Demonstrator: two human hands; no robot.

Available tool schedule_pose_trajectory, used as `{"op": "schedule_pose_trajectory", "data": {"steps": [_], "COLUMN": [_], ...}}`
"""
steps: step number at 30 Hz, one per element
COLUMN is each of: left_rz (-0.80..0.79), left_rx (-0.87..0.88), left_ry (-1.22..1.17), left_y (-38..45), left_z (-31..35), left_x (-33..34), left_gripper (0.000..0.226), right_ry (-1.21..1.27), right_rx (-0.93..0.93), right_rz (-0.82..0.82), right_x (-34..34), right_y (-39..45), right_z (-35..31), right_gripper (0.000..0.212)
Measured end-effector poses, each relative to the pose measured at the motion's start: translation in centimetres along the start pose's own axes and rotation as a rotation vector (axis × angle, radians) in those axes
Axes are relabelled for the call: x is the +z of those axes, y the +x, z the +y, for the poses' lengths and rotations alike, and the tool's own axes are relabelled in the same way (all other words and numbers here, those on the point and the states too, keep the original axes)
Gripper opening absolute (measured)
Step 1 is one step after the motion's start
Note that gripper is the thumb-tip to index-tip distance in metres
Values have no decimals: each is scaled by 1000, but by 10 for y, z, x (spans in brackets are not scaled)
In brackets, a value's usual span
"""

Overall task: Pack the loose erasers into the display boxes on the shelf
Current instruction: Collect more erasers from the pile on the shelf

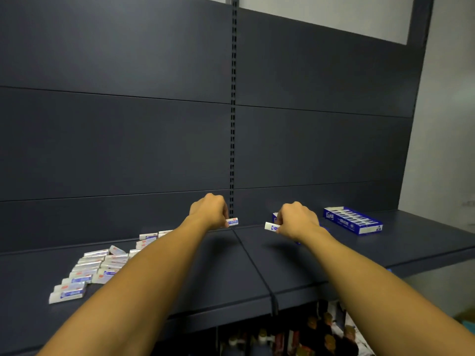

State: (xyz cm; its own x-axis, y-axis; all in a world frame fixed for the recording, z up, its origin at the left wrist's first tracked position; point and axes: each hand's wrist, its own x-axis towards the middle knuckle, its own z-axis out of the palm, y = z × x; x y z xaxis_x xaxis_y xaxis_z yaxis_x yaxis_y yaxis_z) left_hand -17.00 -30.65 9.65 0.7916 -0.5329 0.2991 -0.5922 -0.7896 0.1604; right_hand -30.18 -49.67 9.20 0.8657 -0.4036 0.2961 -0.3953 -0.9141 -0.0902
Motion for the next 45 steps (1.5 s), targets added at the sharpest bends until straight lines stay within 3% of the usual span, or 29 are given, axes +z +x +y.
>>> {"op": "schedule_pose_trajectory", "data": {"steps": [14,38,45], "left_rz": [-3,-4,4], "left_rx": [18,64,-52], "left_ry": [-66,-155,-305], "left_y": [15,174,203], "left_z": [81,135,150], "left_x": [20,85,116], "left_gripper": [14,13,8], "right_ry": [85,94,175], "right_rx": [4,16,-36], "right_rz": [-3,22,-40], "right_x": [8,43,73], "right_y": [5,164,201], "right_z": [71,163,184], "right_gripper": [20,15,10]}}
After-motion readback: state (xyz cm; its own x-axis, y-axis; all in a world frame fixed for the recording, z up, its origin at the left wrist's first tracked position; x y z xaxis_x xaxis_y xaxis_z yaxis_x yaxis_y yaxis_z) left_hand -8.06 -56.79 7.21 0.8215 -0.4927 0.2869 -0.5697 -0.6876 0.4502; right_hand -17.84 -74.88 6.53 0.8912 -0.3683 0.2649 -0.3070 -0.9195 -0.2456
